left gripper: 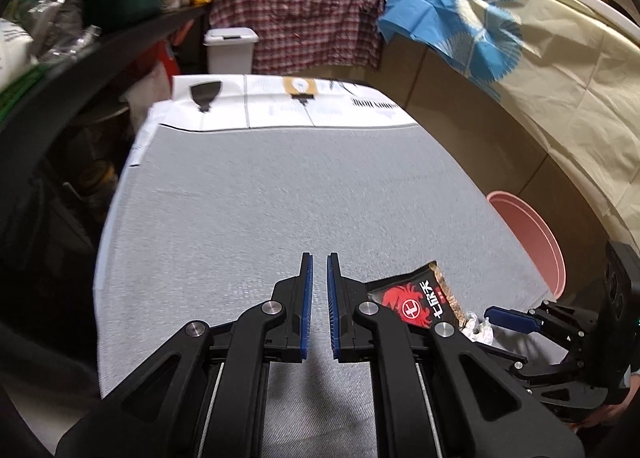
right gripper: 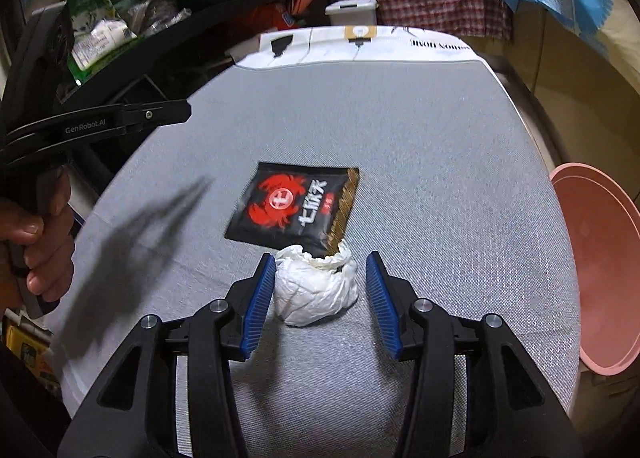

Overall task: Collect trash
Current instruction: 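Grasp the black-and-red snack packet with the left tool while the right tool grasps the white tissue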

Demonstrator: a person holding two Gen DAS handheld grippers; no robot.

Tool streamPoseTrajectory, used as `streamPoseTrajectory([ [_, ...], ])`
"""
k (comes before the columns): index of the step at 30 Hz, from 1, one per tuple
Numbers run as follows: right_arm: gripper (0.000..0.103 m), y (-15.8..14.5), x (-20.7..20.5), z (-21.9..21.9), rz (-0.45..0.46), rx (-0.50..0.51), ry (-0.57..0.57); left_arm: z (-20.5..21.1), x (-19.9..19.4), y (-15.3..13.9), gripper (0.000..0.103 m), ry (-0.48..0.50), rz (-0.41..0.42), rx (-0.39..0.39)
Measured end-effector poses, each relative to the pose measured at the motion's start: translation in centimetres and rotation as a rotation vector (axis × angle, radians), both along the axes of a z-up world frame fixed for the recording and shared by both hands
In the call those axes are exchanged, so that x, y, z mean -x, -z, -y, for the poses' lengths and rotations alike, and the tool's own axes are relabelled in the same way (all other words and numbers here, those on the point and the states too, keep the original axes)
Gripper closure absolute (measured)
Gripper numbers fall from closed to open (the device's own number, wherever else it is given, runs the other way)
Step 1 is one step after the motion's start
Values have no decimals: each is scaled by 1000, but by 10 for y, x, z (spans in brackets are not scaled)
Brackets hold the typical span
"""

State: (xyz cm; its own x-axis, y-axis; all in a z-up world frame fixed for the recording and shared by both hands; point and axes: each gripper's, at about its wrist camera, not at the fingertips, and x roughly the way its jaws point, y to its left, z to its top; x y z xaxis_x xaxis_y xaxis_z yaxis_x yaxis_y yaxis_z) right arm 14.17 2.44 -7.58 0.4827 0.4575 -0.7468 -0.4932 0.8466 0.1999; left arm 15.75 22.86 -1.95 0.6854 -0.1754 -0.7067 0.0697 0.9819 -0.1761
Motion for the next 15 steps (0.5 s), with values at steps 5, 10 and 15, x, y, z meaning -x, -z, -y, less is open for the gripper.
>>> streamPoseTrajectory([
  [5, 68, 3, -5, 2, -18, -8, 2, 13, -11, 14, 95, 69, -24, 12],
  [10, 84, 3, -7, 6, -25, -10, 5, 29, -22, 26, 95, 131, -46, 18],
  [15, 85, 1, -8, 12, -16, -6, 20, 46, -34, 37, 95, 185, -75, 13],
])
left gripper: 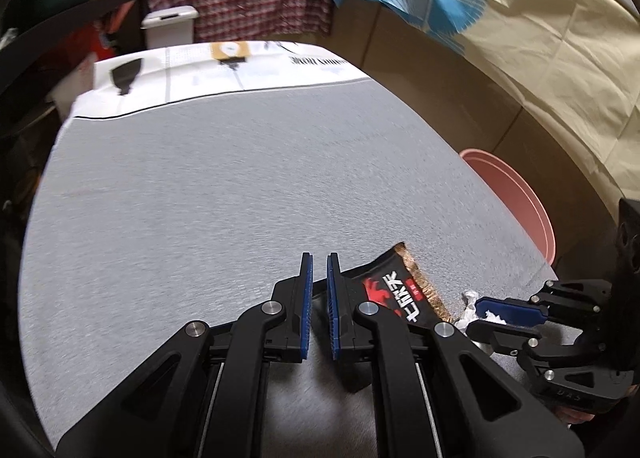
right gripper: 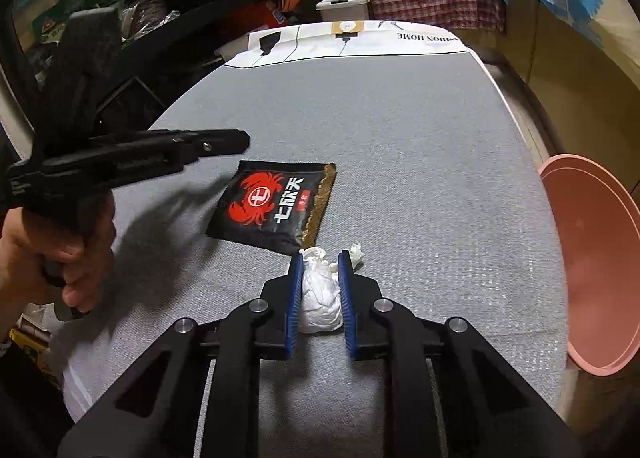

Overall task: Collect trash
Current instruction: 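Grasp the black-and-red snack packet with the left tool while the right tool grasps the white tissue, then carry the snack packet and white tissue over the pink bin with both tools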

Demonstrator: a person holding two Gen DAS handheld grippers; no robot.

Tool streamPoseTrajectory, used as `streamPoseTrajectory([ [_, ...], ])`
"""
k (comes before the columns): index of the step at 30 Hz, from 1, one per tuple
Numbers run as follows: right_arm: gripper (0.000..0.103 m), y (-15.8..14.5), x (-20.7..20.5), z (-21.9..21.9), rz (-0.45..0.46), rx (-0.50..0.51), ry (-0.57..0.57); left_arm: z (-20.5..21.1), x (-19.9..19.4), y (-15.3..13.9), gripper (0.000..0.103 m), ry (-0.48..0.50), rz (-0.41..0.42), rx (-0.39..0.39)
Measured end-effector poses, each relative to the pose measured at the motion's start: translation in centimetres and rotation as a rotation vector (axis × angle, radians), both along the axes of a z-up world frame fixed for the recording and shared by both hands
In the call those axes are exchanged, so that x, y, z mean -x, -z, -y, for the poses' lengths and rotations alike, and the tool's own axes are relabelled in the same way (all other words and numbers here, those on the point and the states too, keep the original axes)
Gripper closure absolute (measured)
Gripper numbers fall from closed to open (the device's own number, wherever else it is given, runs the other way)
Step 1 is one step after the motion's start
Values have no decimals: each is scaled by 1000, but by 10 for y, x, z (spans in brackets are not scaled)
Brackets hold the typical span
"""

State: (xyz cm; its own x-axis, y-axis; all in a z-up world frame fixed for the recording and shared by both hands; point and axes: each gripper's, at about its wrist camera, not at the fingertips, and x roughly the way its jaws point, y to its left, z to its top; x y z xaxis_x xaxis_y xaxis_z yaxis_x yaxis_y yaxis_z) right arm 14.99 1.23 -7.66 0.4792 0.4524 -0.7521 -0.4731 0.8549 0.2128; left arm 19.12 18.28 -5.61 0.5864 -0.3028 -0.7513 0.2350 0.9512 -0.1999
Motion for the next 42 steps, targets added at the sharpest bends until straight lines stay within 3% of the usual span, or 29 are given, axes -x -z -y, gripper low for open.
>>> streamPoseTrajectory([
  [2, 85, 0, -1, 3, -1, 0, 6, 6, -4, 3, 88, 18, -8, -1],
  [4, 85, 0, -2, 6, -2, 0, 10, 11, -7, 4, 66, 29, -3, -5],
  [17, 85, 1, -3, 13, -3, 1, 17, 30, -17, 12, 64, 96, -69, -30],
  [26, 85, 1, -4, 13, 0, 5, 16, 33, 0, 11, 88, 147, -86, -92],
  [28, 85, 1, -3, 13, 3, 7, 16, 34, 4, 10, 101, 153, -83, -112],
  [42, 86, -10, 7, 20, 57, 23, 50, 28, 24, -11, 103, 94, -7, -142],
])
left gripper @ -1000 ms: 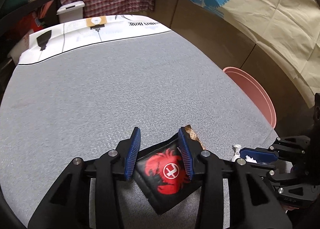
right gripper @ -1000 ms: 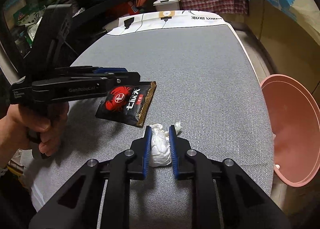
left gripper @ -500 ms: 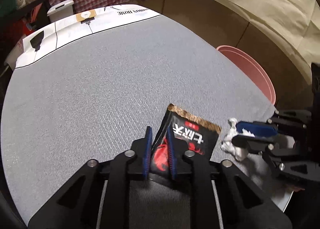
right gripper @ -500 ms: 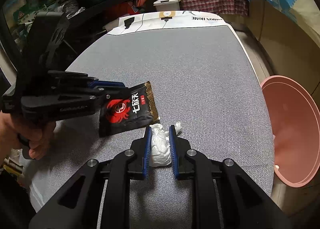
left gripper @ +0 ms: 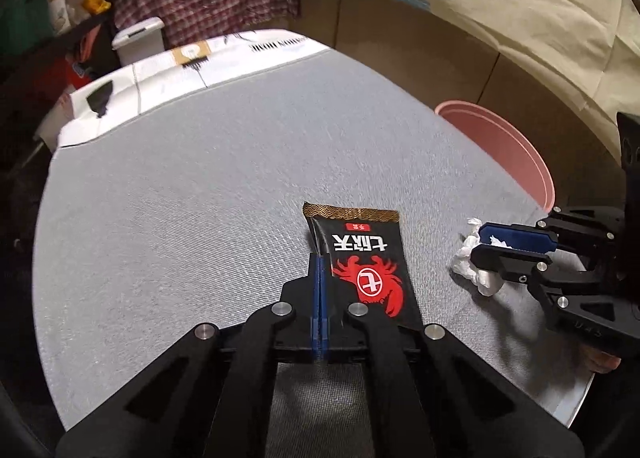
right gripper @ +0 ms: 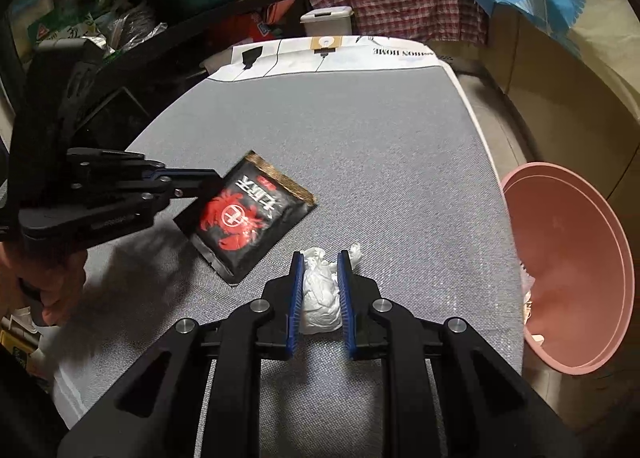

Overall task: Collect trash
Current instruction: 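Carry the snack packet and white tissue over the pink bin with both tools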

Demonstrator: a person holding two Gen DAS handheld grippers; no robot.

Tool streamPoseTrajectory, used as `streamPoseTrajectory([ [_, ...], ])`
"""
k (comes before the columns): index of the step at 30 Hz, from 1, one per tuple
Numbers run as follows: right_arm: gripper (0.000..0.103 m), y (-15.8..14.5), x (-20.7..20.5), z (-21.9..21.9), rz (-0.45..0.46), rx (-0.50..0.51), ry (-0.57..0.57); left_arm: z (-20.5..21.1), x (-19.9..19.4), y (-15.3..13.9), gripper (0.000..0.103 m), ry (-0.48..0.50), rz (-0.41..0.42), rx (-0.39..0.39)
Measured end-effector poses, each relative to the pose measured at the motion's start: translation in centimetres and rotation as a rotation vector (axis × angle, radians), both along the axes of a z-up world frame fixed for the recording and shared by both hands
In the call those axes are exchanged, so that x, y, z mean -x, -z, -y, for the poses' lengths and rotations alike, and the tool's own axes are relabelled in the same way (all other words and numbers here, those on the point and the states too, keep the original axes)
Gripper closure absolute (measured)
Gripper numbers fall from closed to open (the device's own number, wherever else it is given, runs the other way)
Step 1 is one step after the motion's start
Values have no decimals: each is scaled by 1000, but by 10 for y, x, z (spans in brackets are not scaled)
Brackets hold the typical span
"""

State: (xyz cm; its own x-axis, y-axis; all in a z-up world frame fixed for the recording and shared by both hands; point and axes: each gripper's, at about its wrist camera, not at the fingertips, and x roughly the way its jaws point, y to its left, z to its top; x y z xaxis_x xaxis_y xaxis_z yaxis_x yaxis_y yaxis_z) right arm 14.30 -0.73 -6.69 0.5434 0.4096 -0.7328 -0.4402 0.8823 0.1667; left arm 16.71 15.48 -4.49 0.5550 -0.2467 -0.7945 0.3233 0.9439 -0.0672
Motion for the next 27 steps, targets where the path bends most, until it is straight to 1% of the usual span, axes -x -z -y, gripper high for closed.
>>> streamPoseTrajectory([
  [11, 86, -20, 7, 15, 68, -11, 47, -1, 17, -25, 103, -105, 89, 5],
  [21, 86, -44, 12, 41, 121, -50, 105, 7, 35, -51, 103, -129, 155, 25],
  [27, 87, -68, 13, 63, 151, -82, 129, 12, 44, -64, 103, -137, 179, 40],
])
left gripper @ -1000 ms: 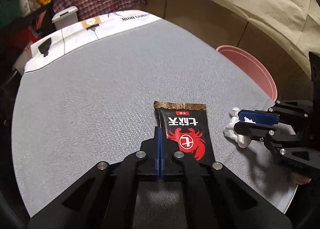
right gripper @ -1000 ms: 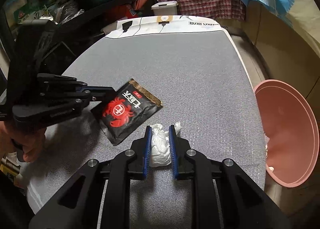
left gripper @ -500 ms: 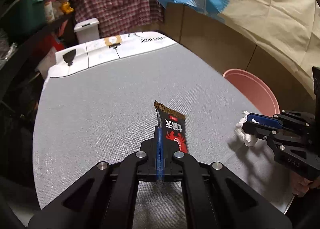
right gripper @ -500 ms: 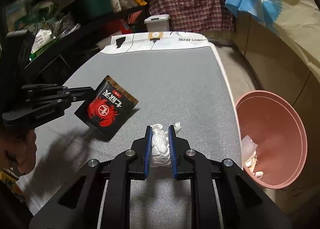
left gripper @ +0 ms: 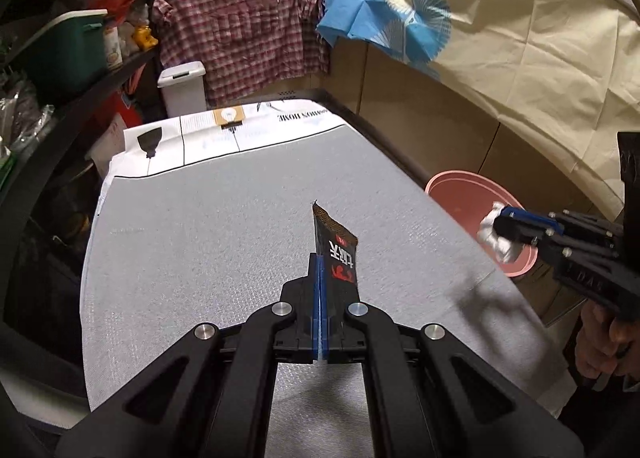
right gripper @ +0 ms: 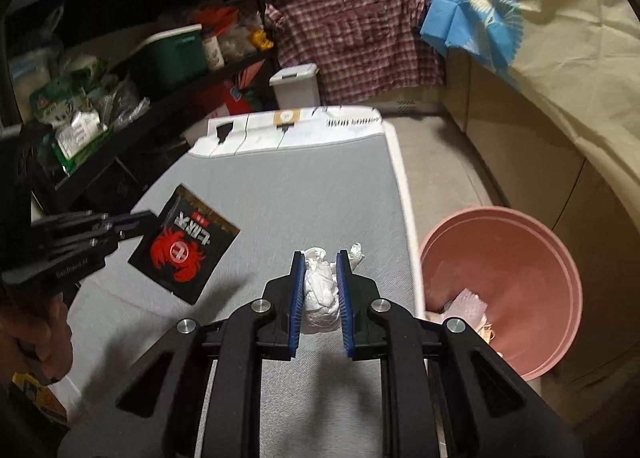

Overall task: Collect trash
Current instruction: 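Carry the snack packet and white tissue over the pink bin with both tools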

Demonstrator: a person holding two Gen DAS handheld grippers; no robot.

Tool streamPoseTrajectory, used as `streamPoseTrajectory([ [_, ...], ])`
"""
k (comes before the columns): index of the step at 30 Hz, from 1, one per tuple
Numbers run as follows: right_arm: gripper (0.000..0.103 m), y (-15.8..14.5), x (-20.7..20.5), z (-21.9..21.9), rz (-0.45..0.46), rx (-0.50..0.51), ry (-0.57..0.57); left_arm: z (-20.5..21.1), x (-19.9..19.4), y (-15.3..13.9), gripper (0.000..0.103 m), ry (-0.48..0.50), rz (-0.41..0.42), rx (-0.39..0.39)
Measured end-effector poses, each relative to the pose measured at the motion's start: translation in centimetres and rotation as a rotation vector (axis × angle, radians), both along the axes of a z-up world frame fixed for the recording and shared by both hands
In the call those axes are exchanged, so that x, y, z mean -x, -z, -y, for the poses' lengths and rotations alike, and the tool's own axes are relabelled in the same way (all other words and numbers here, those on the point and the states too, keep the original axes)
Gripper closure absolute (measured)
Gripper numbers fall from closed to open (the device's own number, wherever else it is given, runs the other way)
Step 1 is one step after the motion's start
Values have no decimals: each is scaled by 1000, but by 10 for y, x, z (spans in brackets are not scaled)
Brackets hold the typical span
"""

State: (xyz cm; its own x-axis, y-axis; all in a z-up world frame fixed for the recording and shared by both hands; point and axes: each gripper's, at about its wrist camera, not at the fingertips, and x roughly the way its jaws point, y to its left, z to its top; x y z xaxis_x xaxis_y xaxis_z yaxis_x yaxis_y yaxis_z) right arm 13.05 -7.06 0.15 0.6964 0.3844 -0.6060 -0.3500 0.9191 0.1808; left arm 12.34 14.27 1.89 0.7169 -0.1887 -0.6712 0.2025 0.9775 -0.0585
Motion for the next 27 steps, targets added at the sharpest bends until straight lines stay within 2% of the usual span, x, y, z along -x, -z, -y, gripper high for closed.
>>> streamPoseTrajectory([
  [10, 87, -52, 2, 33, 43, -32, -14, 8, 13, -21, 103, -6, 42, 17],
  [16, 87, -75, -1, 73, 79, 2, 4, 19, 17, -29, 103, -7, 60, 33],
  [22, 86, -69, -17, 123, 64, -23, 114, 36, 21, -32, 103, -19, 56, 51],
  [27, 86, -46, -28, 150, 31, -43, 182, 58, 17, -35, 103, 6, 55, 29],
])
